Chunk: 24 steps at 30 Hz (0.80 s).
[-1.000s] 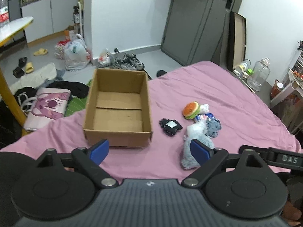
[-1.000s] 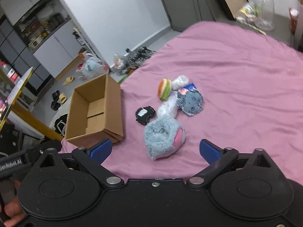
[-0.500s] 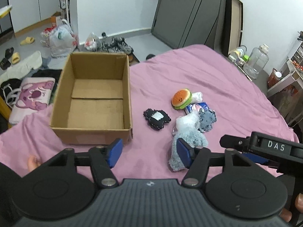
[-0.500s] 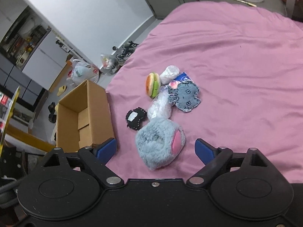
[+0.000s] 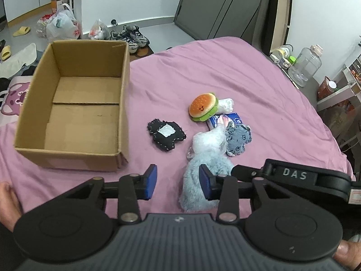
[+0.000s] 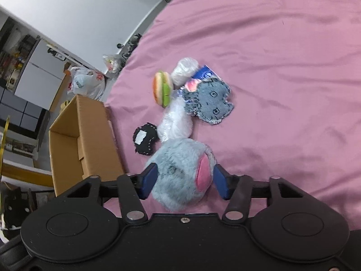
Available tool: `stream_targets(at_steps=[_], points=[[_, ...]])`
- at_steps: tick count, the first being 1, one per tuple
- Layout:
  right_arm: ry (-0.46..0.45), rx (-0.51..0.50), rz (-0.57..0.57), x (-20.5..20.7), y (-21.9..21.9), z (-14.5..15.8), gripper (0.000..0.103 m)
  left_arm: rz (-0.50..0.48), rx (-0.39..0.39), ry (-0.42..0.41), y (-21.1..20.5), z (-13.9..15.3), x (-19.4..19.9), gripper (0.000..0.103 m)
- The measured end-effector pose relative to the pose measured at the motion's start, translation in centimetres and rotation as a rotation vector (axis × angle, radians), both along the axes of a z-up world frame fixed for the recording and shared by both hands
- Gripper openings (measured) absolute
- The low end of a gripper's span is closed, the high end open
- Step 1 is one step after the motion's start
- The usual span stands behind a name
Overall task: Organize soft objects
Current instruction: 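Move the left tool to the fluffy blue plush ball and close on it, then lift the fluffy blue plush ball with the left tool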
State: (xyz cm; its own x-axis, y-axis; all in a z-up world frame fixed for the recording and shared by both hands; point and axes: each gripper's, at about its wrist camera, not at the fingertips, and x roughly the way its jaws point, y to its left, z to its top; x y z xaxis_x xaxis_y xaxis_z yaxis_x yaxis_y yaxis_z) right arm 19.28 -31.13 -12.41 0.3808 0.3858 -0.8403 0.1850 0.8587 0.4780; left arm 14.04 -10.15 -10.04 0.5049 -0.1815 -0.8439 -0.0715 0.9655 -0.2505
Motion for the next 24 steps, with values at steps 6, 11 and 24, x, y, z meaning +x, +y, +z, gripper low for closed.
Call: stream_targets(at_steps=[6, 11, 24], points=[[0.033, 0.035, -0.007, 0.9, -0.3, -1.3, 0.044, -0.01, -0.028, 0.034, -0.9, -1.3, 1.3, 0.031], [0.05, 0.047, -0.013, 1.2, -0.4, -1.9, 0.043, 0.008, -0.069, 0.083, -1.2, -3.0, 2.0, 0.03], [0.065, -0.007, 0.018, 1.5, 1.2, -2.8, 0.026, 0.118, -0.158, 0.149, -1.3, -5.9, 2.2, 0.012]])
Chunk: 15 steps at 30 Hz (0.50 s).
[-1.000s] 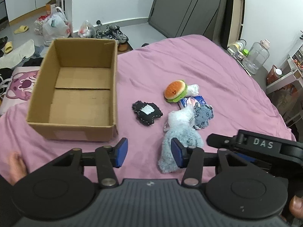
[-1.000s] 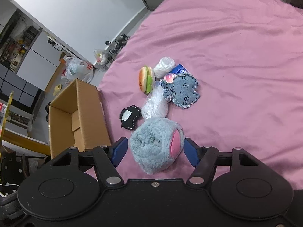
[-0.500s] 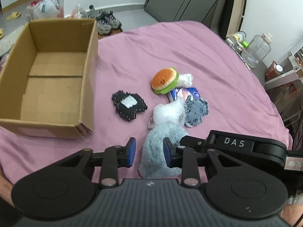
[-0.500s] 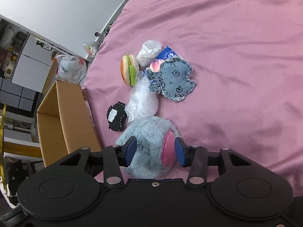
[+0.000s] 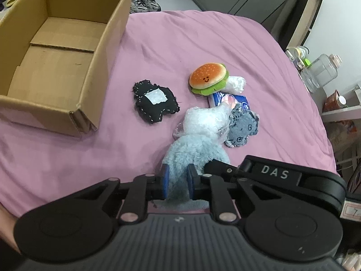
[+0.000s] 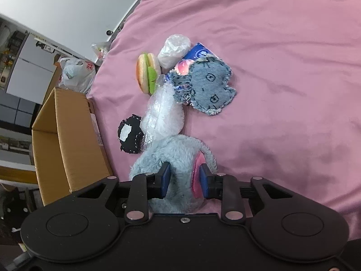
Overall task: Organize soft objects
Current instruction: 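Lift the fluffy blue plush ball with the left tool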
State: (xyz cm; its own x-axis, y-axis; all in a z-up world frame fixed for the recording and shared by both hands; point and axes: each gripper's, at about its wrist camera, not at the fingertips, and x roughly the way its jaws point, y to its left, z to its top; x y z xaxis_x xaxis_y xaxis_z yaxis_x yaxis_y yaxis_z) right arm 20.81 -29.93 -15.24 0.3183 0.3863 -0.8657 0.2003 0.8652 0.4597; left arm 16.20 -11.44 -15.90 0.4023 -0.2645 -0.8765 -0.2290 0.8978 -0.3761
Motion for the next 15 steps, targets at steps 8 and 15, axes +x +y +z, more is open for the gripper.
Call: stream_targets(at_steps=[8, 15], points=[[-0.073, 0.011, 0.025, -1.1, 0.6, 1.6, 0.019, 0.021, -0.008, -0.082, 0.8, 2.6, -1.2, 0.007], [-0.099, -0.024, 0.041, -1.4, 1.4, 2.5, 0.017, 0.014, -0.006, -0.111, 1.5, 3.4, -1.9, 0.006]])
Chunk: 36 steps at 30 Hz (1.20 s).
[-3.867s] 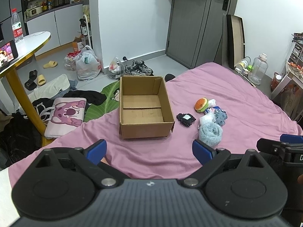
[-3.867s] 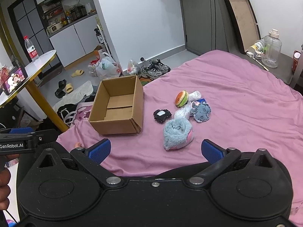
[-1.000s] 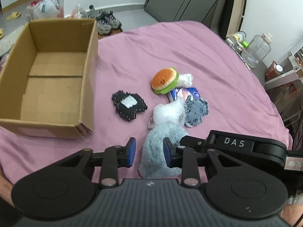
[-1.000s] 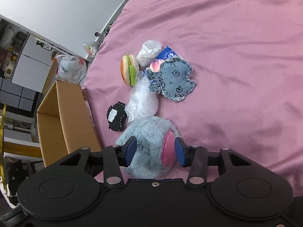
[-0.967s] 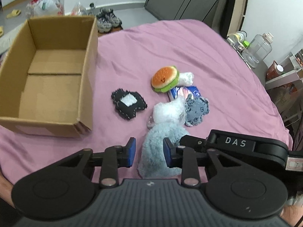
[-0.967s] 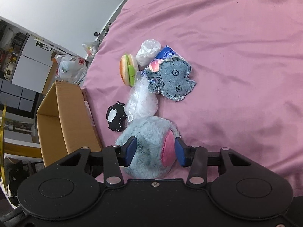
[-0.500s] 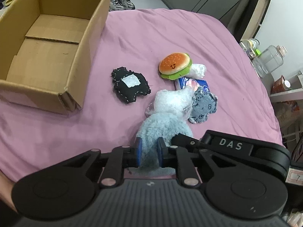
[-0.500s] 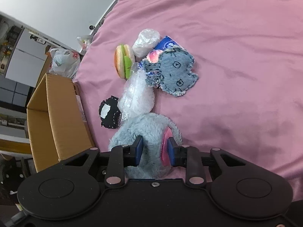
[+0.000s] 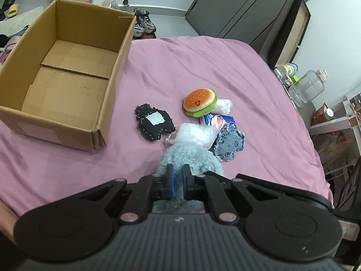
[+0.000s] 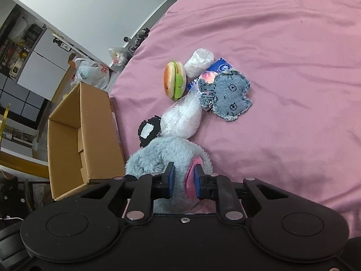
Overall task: Organize soft objects
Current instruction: 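Lift the fluffy blue plush ball with the left tool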
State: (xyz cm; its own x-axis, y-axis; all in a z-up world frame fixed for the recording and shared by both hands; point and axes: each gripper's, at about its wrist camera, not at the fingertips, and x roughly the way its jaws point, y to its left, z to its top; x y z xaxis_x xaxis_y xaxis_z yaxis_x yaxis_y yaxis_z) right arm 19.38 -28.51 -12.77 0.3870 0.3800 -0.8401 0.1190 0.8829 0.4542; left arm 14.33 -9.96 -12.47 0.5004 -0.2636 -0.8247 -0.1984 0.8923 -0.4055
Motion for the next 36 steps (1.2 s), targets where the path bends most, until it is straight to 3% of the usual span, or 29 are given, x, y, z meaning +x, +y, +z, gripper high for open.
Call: stream_targets(at_steps=[4, 15, 19, 36], points=[[0.028, 0.002, -0.009, 0.1, 0.0, -0.2, 0.017, 0.003, 0.022, 0.014, 0.2, -0.9, 0.1, 0.008], [0.093, 0.01, -0.024, 0.6, 0.0, -1.1, 0.023, 0.009, -0.005, 0.047, 0.4, -1.8, 0.6, 0.011], [0.107, 0.019, -0.043, 0.7, -0.4, -1.2, 0.023, 0.022, 0.015, 0.048, -0.1, -2.0, 1.0, 0.019], [0.143, 0.049, -0.066, 1.4, -1.0, -2.3, 0.022, 0.078, -0.003, 0.08, -0.9, -5.1, 1.4, 0.02]])
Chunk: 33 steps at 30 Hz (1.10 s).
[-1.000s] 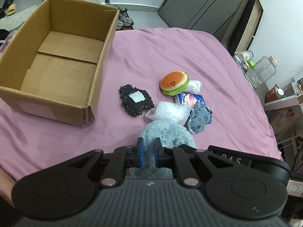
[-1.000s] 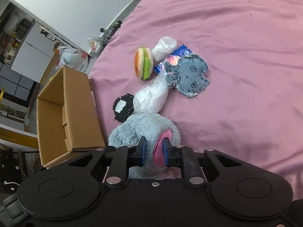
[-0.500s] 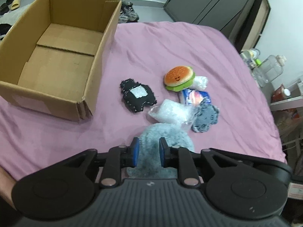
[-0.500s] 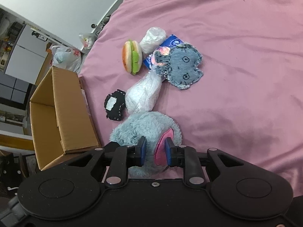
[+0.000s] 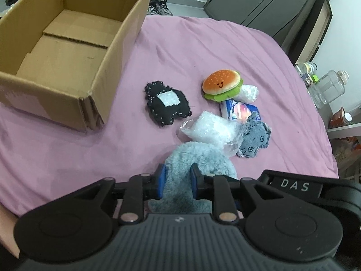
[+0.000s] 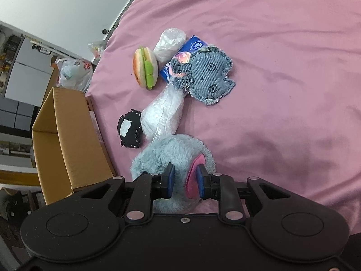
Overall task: Organize soft objects
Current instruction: 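Lift the fluffy blue plush ball with the left tool, then carry the plush ball with the left tool over the cardboard box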
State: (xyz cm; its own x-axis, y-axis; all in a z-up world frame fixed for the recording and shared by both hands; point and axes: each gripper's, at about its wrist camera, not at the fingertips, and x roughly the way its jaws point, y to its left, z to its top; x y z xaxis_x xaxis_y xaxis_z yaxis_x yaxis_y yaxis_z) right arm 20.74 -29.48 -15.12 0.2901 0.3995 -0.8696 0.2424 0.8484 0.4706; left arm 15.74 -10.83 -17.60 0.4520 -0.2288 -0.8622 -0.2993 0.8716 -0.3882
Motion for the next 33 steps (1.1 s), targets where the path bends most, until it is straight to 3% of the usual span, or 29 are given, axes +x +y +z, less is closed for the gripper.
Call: stream_targets(at_steps=[12, 33], points=[[-0.185, 0.009, 0.079, -1.3, 1.5, 3.6, 0.018, -0.008, 0.015, -0.076, 1.5, 3.8, -1.1, 0.015], [-0.322, 0.079, 0.114, 0.0, 7.1, 10.8, 0.017, 0.046, 0.053, -0.235, 6.8, 11.6, -1.9, 0.015]])
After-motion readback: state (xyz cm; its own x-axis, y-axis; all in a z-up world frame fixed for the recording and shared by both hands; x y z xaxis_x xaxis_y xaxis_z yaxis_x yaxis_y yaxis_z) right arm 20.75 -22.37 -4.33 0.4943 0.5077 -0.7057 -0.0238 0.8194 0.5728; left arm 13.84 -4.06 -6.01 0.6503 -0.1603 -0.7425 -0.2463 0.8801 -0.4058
